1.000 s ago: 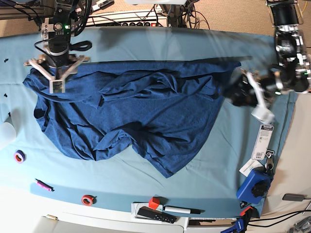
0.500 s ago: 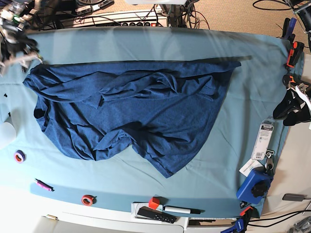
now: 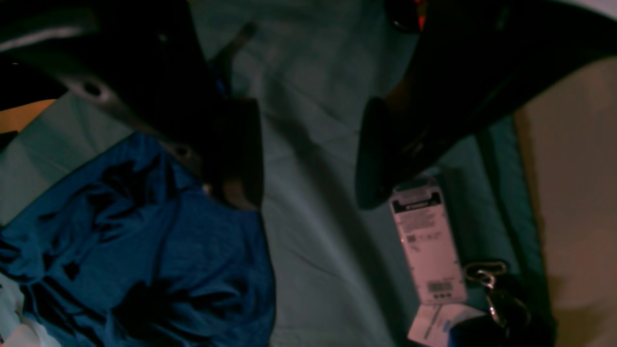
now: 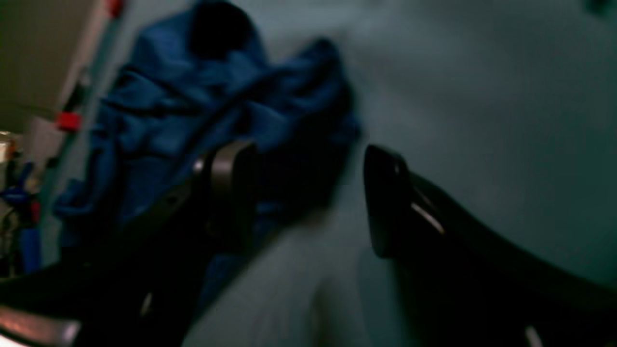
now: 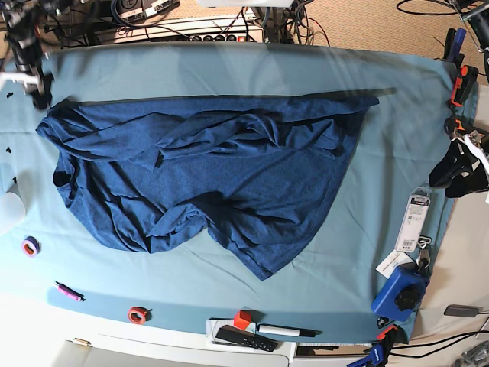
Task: Layout the t-shirt on the table in an organized manner, then fold the t-shirt properly
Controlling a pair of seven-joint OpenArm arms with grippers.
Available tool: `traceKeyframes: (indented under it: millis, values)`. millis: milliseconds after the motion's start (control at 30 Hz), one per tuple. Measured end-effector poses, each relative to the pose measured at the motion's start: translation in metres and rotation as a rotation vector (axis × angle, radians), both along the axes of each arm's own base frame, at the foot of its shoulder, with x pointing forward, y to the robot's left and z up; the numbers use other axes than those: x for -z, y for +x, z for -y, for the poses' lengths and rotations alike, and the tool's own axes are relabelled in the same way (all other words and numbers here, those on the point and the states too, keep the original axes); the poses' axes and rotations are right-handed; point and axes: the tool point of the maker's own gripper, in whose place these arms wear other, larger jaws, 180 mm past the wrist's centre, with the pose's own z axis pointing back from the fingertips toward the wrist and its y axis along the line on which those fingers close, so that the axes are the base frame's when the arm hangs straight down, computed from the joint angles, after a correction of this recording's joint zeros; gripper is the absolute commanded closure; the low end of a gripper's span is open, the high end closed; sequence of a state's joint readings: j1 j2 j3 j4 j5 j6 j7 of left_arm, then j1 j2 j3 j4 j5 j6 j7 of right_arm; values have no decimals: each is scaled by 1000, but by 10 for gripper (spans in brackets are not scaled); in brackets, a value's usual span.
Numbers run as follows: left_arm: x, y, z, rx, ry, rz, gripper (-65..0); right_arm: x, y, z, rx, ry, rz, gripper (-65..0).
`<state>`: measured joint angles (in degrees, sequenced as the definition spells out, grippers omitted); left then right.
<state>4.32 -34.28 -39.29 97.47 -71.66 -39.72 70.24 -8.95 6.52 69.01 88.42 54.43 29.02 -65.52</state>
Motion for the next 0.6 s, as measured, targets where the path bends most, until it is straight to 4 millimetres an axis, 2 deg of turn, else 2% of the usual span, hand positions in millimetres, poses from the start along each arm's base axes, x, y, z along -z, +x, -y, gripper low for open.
traceKeyframes:
  millis: [67, 233, 367, 600]
  values:
    - [0, 0, 0, 0, 0, 0, -316, 5, 10, -4, -13, 20, 2, -342]
    - [0, 0, 0, 0, 0, 0, -316, 27, 15, -11, -3, 102, -17, -342]
    - [0, 0, 0, 0, 0, 0, -316, 35, 17, -5, 50, 144, 24, -342]
    - [0, 0, 0, 0, 0, 0, -316, 45, 37, -5, 67, 211, 72, -342]
